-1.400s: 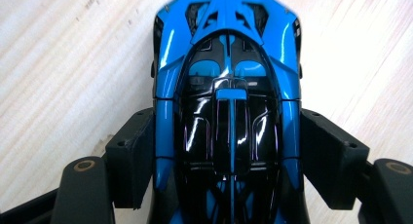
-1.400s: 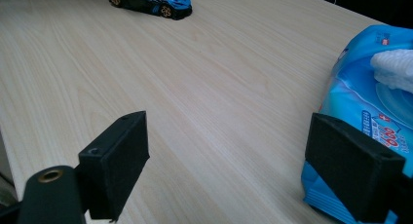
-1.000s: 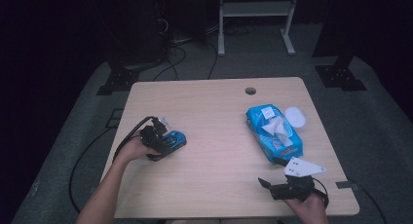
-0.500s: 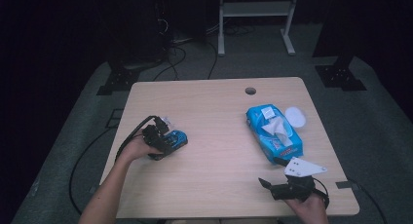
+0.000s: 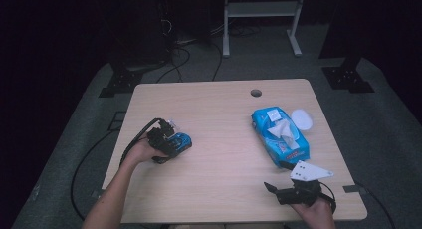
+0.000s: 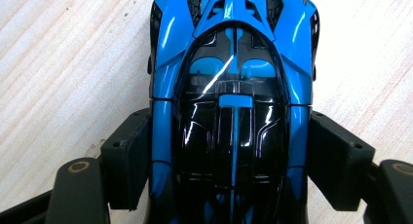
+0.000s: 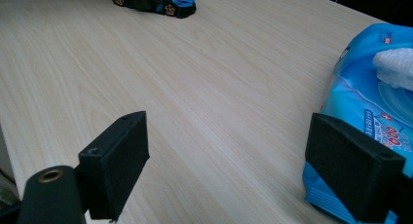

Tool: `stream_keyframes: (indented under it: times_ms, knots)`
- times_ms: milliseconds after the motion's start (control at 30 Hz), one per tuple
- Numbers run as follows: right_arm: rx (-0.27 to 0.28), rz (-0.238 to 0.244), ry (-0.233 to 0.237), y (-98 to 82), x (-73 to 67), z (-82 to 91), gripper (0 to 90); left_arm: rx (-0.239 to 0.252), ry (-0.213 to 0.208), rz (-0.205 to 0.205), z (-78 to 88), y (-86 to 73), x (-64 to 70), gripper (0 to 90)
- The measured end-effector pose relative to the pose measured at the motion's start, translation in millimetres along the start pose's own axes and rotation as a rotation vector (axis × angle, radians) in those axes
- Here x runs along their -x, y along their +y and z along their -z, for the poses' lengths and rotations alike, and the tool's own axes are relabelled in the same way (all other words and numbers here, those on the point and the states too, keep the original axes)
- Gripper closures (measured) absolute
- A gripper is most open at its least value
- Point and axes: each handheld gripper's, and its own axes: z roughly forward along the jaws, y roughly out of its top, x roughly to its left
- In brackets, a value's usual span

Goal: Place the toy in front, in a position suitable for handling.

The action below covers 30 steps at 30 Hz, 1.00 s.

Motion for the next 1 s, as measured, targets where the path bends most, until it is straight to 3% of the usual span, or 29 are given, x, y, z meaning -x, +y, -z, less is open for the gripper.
stream_keyframes:
  times_ms: [200, 300, 367, 400, 733, 1000]
  knots:
    - [-0.004, -0.003, 0.001, -0.4, 1.2, -0.6, 15.0, 0.011, -0.002, -0.018, 1.2, -0.1, 1.6, 26.0]
    - [-0.007, -0.002, 0.0, -0.2, 0.7, -0.5, 15.0, 0.051, -0.014, -0.015, 8.0, 0.9, 1.3, 28.3]
    - [-0.006, -0.004, -0.001, -0.2, 0.7, -0.4, 15.0, 0.035, -0.004, -0.025, 8.1, 1.7, 2.5, 28.3]
    - [-0.006, -0.005, 0.0, -0.1, 0.8, -0.4, 15.0, 0.001, 0.019, -0.05, 5.7, 2.1, 5.5, 28.3]
    - [-0.002, -0.005, -0.001, -0.4, 1.5, -0.5, 15.0, 0.048, 0.001, -0.024, 7.5, -3.2, 1.0, 28.4]
    - [-0.004, -0.006, -0.003, 0.1, 0.5, 0.0, 15.0, 0.092, -0.002, -0.017, 21.5, -3.8, 0.1, 28.5]
